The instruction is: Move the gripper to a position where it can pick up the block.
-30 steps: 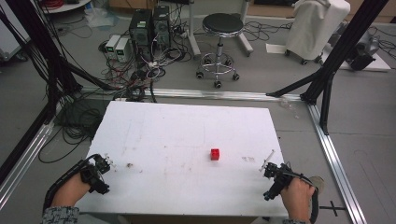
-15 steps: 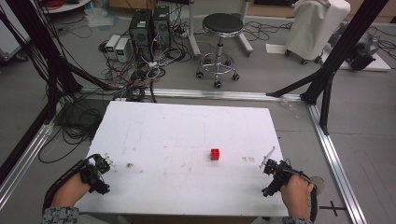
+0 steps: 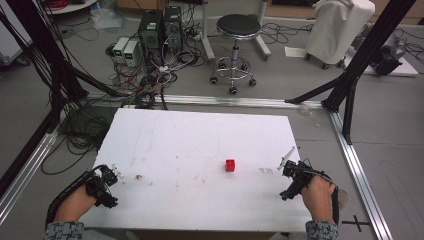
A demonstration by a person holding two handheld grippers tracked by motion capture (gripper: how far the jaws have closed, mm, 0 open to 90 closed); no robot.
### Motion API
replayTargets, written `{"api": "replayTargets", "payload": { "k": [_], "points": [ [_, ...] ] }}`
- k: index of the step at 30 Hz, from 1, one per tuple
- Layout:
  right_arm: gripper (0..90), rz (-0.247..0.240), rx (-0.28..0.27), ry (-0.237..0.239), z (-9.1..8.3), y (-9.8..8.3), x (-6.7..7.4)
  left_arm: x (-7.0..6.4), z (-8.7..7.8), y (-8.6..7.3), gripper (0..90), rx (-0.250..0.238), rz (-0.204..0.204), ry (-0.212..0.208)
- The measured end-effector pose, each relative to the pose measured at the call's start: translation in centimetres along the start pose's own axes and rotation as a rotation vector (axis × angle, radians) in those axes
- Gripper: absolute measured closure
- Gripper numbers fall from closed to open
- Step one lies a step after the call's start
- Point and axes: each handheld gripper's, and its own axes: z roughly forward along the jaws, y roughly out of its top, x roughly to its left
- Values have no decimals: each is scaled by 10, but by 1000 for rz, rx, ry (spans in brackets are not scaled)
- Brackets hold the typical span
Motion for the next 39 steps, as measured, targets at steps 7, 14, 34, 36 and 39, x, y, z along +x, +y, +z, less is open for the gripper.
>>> {"api": "replayTargets", "payload": {
  "k": [7, 14, 34, 36, 39],
  "points": [
    [59, -65, -6, 0, -13, 15, -11, 0, 1, 0, 216, -5, -8, -5],
    [59, -144, -20, 7, -28, 36, -19, 0, 2, 0, 216, -6, -12, -12],
    [59, -345, 39, 8, -53, 101, -24, 2, 4, -1, 216, -3, -9, -17],
    [59, -356, 52, 1, -54, 109, -23, 1, 4, -1, 216, -3, -9, -17],
    [59, -377, 65, 6, -52, 120, -23, 2, 4, -1, 216, -6, -12, -16]
  ]
}}
